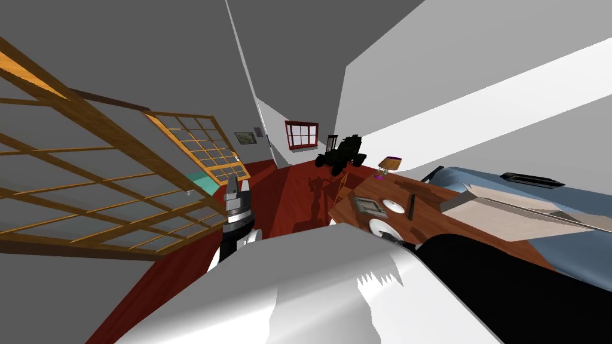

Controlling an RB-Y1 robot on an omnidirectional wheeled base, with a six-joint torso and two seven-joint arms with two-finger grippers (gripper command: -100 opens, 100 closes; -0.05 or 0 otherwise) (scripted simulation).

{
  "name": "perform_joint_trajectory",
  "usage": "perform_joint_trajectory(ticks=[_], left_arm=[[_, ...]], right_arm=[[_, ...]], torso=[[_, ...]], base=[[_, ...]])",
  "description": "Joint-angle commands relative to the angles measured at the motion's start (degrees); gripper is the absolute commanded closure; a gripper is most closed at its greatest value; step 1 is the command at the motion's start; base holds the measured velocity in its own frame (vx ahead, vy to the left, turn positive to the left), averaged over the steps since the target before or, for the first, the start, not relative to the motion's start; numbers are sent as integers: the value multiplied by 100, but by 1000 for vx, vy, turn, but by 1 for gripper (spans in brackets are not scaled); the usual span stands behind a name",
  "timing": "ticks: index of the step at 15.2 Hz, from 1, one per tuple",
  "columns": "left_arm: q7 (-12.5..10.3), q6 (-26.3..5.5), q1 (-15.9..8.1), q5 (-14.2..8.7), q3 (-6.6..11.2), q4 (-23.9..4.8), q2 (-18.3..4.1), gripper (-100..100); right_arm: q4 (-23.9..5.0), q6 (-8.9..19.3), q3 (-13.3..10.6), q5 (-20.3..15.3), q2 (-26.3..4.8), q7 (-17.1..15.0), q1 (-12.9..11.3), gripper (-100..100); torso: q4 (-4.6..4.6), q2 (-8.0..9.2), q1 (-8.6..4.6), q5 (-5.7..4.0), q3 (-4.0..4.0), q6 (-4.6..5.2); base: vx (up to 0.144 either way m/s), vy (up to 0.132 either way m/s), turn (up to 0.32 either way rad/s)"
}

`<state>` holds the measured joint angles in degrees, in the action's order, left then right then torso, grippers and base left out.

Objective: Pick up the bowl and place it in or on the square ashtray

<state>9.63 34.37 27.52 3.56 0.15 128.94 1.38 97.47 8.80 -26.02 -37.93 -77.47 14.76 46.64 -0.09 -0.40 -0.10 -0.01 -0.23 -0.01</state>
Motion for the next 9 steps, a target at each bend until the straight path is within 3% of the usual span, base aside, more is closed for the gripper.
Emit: perform_joint_trajectory(ticks=[1, 2, 5, 6, 9], left_arm=[[0, 0, 0, 0, 0, 0, 0, 0], [0, 0, 0, 0, 0, 0, 0, 0], [0, 0, 0, 0, 0, 0, 0, 0], [0, 0, 0, 0, 0, 0, 0, 0], [0, 0, 0, 0, 0, 0, 1, 0]], right_arm=[[-111, 97, -286, -40, -121, 72, -54, -100], [-111, 97, -319, -40, -121, 72, -54, -100], [-334, 189, -789, -230, -357, 170, 135, -100], [-334, 189, -790, -230, -357, 170, 135, -100], [-479, 232, -1147, -348, -490, 227, 281, -100]], torso=[[0, 0, 0, 0, 0, 0], [0, -1, 4, -1, -1, -1], [1, 4, 14, 2, 3, 0], [0, -1, 15, 3, 0, -3], [1, 3, 23, 4, 2, 1]], base=[[88, -19, 141], [65, -13, 45], [80, -1, 153], [83, 0, 143], [78, 10, 108]])
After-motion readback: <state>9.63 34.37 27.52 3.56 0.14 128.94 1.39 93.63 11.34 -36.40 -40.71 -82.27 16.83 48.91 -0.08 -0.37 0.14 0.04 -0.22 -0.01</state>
